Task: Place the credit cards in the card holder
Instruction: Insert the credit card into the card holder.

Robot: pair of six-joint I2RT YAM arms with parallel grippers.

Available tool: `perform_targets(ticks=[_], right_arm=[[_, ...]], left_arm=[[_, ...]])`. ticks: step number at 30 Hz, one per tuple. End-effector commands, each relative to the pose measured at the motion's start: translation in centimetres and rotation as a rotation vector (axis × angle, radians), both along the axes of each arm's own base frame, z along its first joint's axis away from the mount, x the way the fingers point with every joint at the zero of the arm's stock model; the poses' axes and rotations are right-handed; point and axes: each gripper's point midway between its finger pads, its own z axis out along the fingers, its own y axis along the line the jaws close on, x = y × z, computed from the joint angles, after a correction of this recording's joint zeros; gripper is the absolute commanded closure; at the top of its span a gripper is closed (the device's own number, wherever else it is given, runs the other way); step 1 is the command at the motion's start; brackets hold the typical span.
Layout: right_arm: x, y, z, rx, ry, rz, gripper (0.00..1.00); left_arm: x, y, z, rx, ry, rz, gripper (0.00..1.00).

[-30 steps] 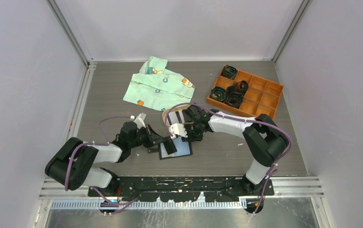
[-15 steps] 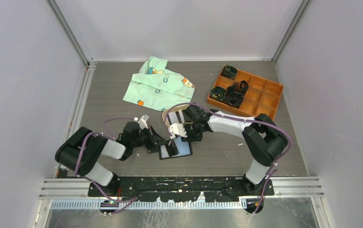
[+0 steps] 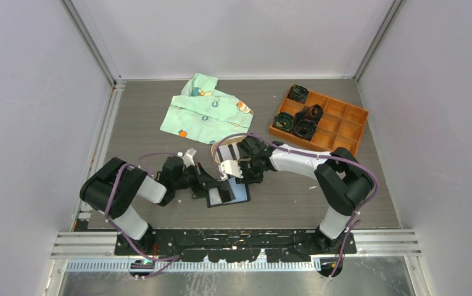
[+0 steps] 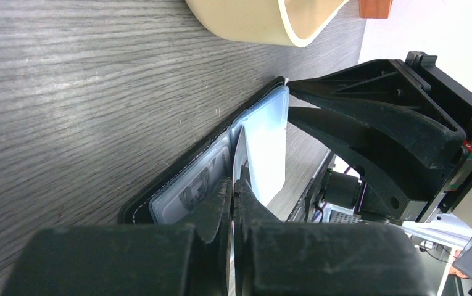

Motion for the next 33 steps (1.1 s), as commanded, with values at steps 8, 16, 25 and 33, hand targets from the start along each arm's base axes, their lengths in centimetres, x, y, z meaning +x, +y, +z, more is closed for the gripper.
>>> perform_targets(ticks=[8,16,25,33], right_arm=[[-1.4,0.2,-1.4,-0.028,0.052,0.018,0.69],[-0.5,0.2,-0.7,-0.034,0.013,-0.001,0.59],[0.8,-0.4,3.7,0.003,-0.055,-0.039,0.49],[-0.4,0.1,6.4,0.043,-0.016,-0.004,0.53]], left_arm=[[0.6,-0.7,-0.3,-0.008,0.040,-0.021,1.00],[0.8,-1.1,-0.6,-0.001,0.070,-0.043,0.99],[0.6,-0.9,-1.0,0.038,0.090,-0.059,0.92],[0.7,-1.0,-1.0,0.042,0.090,-0.070,0.90]])
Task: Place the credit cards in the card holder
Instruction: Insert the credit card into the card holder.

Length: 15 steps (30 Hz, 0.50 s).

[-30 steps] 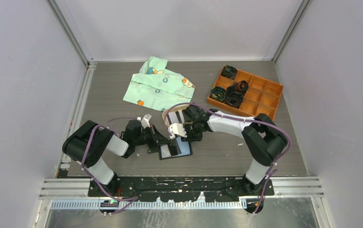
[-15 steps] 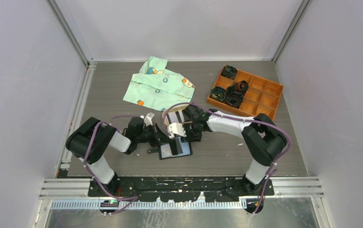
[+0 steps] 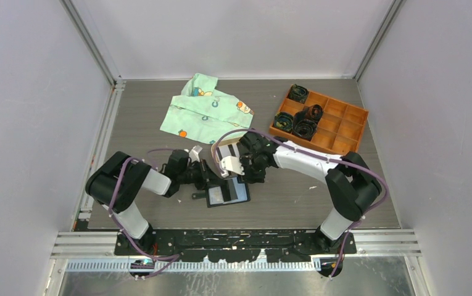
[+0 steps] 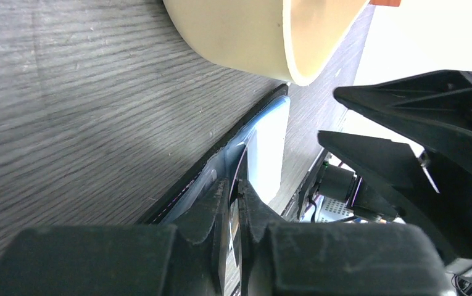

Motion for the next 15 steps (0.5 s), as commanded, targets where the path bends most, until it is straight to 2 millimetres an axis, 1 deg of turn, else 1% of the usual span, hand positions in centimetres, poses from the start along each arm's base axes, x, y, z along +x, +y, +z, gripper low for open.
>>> perform_targets(ticks=[1,4,7,8,9,10,11,15], right_arm=[[-0.4,1.5,4.1,0.104,0.003,0.018,0.55],[-2.2,4.1,5.3,0.192,0.092,0.034,0.71],[-4.4,7.3,5.5,0.225,0.137,0.072,0.91],[-5.0,8.4,5.4,0.230,0.142,0.072,0.96],[-5.6,9.5,5.4,0.231,0.145,0.067,0.99],[-5.6,10.2,5.3,0.225,0.132,0.061,0.99],[-6.1,10.9,5.0,0.215,0.125,0.060,0.99],[-6.2,12.7,3.5,0.175,0.077,0.042,0.99]], left_arm=[[0.0,0.3,-0.6,0.038,-0.002,-0.012,0.89],[0.0,0.3,-0.7,0.038,-0.002,-0.018,0.89],[-0.1,0.3,-1.0,0.041,0.005,-0.021,0.88],[-0.1,0.3,-1.1,0.043,0.007,-0.023,0.88],[-0.1,0.3,-1.1,0.043,0.007,-0.024,0.88],[-0.2,0.3,-1.2,0.043,0.008,-0.026,0.88],[-0.2,0.3,-1.2,0.042,0.007,-0.027,0.87],[-0.2,0.2,-1.3,0.040,0.009,-0.031,0.87]])
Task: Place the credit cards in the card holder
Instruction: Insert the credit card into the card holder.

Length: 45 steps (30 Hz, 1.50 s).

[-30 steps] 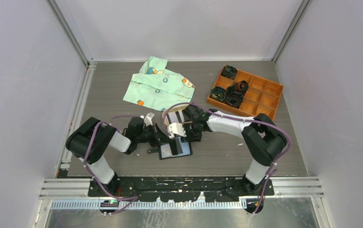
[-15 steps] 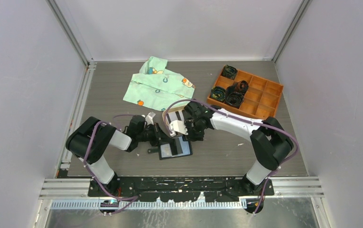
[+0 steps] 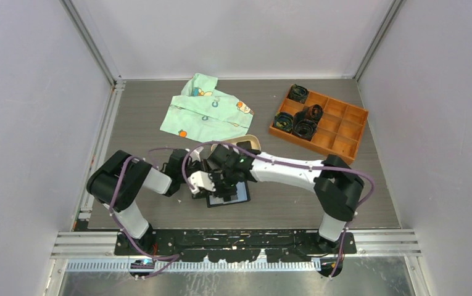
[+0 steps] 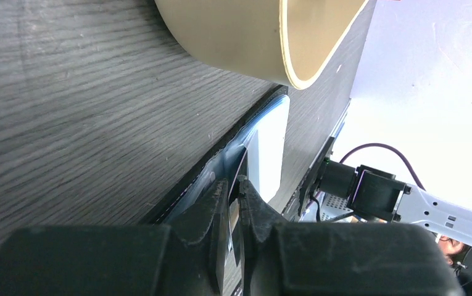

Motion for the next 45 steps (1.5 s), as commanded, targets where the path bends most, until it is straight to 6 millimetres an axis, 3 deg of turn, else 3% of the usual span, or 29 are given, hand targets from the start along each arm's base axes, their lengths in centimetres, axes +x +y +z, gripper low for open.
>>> perform_targets(ticks=[1,7,15,25,39,45], right_arm=[[0.7,2.9,-0.3,0.008,-0.056,-0.073,0.99],[2.0,3.6,-2.5,-0.055,-0.149,-0.108,0.99],[3.4,2.8,-4.2,-0.115,-0.225,-0.125,0.99],[4.3,0.7,-4.4,-0.165,-0.302,-0.117,0.99],[5.1,-2.3,-4.2,-0.191,-0.267,-0.139,0.99],[3.9,-2.2,-3.2,-0.149,-0.206,-0.109,0.97]], left_arm=[[-0.2,0.3,-1.2,0.036,0.009,-0.013,0.86],[-0.3,0.3,-1.3,0.030,0.013,-0.022,0.85],[-0.5,0.2,-1.5,0.025,0.018,-0.029,0.83],[-0.4,0.1,-1.6,0.026,0.021,-0.031,0.78],[0.0,0.1,-0.7,0.032,0.000,-0.032,0.69],[0.4,0.1,0.5,0.034,-0.034,-0.024,0.66]])
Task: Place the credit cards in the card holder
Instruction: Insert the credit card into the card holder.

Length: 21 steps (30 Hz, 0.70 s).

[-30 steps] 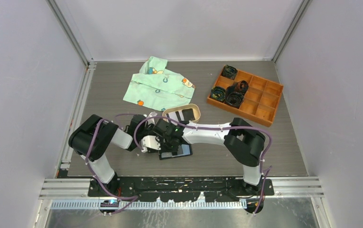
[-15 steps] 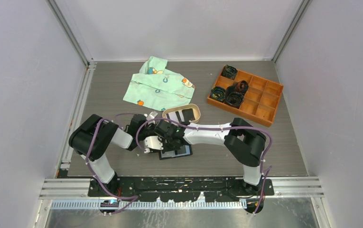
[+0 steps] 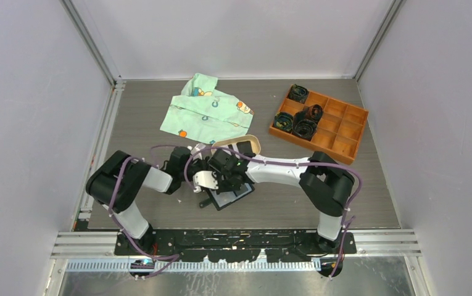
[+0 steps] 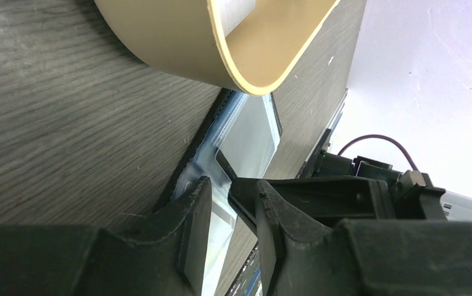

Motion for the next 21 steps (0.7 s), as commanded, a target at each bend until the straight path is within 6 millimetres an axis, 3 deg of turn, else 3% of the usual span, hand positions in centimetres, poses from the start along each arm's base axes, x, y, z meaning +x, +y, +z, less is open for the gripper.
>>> perform_targets(ticks=[1,8,15,21], right_arm=[[-1.2,-0.3,2.5,0.050,0.048,0.038,0.95],[-4.5,0.0,5.2,0.142,0.226,0.127,0.87],[-3.9,-1.5,9.4,0.284,0.373,0.051,0.83],[-2.0,-2.4,12.3,0.521,0.580,-0.173,0.73]], left_arm=[[0.3,0.7,0.1,0.062,-0.028,0.018,0.65],[0.7,1.4,3.0,0.088,-0.110,0.036,0.64],[0.1,2.8,6.5,0.111,-0.268,0.048,0.66],[-0.6,4.5,8.2,0.133,-0.362,0.108,0.68]])
